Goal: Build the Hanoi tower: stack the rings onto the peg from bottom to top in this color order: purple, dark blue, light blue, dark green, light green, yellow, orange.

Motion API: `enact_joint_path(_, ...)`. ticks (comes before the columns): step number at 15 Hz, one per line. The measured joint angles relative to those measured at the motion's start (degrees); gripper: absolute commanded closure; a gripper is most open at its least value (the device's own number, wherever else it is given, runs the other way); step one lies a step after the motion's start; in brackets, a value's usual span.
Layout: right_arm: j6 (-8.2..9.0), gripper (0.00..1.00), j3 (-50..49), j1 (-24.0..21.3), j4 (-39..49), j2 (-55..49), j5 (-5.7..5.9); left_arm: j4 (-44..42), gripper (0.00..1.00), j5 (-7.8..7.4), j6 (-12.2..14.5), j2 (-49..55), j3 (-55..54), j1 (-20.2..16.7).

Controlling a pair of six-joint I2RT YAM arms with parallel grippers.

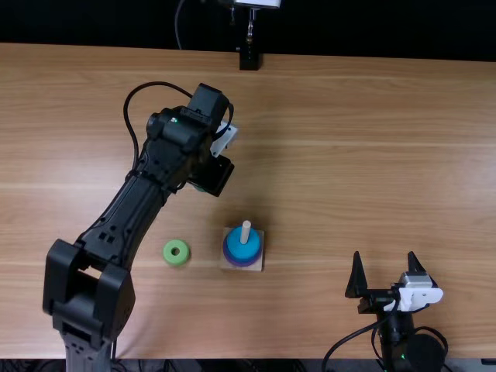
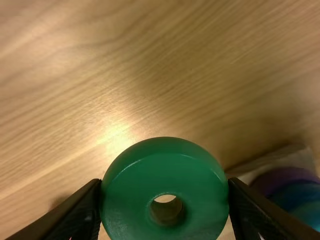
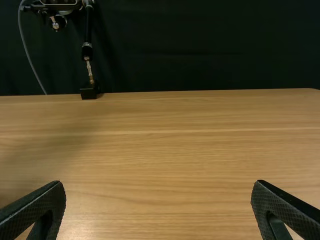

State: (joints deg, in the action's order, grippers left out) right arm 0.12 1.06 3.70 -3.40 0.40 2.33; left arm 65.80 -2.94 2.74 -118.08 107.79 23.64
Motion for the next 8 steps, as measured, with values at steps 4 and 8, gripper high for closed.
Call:
enact_joint_path(4,-0.02,0.0,0.0,0.0,0.0,0.0,0.02,9.0,1.0,0.07,0.0,6.8,0.0,0.4)
enact_joint_path(8,-0.04,0.0,0.0,0.0,0.0,0.0,0.0,12.0,1.0,-0.07,-0.6,9.9,0.2,3.9)
